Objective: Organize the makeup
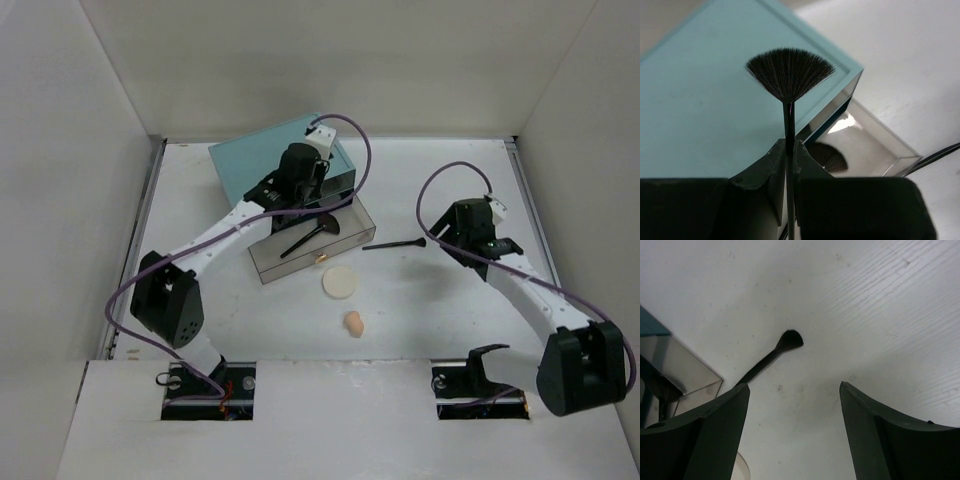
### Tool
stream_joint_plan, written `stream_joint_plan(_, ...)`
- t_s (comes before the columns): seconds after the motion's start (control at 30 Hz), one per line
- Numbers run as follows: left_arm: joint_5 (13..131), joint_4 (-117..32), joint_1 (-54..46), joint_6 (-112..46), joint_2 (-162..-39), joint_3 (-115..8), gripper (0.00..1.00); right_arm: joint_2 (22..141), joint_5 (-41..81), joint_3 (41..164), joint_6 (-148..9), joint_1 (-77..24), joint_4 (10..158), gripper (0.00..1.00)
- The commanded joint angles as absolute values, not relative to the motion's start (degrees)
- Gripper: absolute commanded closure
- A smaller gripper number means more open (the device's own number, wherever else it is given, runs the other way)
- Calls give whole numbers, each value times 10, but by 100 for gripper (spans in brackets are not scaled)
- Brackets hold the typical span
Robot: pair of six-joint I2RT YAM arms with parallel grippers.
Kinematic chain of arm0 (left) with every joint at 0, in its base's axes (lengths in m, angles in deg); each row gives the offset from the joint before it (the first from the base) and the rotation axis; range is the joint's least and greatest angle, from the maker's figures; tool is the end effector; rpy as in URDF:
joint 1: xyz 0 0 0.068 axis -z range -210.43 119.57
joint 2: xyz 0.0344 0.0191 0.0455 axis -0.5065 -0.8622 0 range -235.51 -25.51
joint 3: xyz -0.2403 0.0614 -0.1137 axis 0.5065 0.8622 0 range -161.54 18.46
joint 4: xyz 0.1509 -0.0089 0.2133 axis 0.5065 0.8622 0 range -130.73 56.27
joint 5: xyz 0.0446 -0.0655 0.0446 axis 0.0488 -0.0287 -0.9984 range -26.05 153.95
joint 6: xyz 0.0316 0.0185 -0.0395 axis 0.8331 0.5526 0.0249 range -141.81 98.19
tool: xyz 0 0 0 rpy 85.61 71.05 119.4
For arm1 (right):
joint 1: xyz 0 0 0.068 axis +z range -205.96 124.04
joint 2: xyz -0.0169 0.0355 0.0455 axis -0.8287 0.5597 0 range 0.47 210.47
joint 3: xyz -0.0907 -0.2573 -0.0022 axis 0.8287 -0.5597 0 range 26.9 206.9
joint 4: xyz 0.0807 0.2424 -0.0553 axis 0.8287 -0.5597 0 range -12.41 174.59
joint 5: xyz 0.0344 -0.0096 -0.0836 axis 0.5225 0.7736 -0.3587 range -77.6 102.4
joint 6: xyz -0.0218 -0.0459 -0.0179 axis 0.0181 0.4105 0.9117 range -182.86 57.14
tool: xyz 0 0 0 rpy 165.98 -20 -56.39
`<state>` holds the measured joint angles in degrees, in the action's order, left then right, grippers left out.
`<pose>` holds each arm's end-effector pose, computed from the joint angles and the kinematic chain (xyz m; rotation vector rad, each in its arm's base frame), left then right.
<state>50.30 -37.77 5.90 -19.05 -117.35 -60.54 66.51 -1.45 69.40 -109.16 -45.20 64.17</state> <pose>0.3153 -0.2214 0.3520 0.4575 1.7850 -0.1906 0.2368 0.0363 0.2366 0.8214 2.1706 0.2231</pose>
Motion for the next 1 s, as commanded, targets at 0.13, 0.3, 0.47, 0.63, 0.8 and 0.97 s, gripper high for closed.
stream_joint_plan(0.13,590,-385,52,-168,-1198,-554,95,743,-39,778,-1148,-419,626,22)
stream_joint_plan(0.3,627,-383,49,-163,-1201,-529,93,771,-47,790,-1182,-413,624,22)
stream_joint_plan(0.47,638,-379,47,-154,-1211,-516,66,805,-40,802,-1232,-400,618,22)
stream_joint_plan(0.63,639,-385,44,-157,-1187,-516,29,861,-40,836,-1270,-376,600,24)
stream_joint_plan(0.8,638,-390,57,-166,-1124,-514,0,910,-39,861,-1296,-373,595,31)
stream_joint_plan(0.97,629,-402,72,-204,-1037,-484,0,961,-34,879,-1310,-371,593,33)
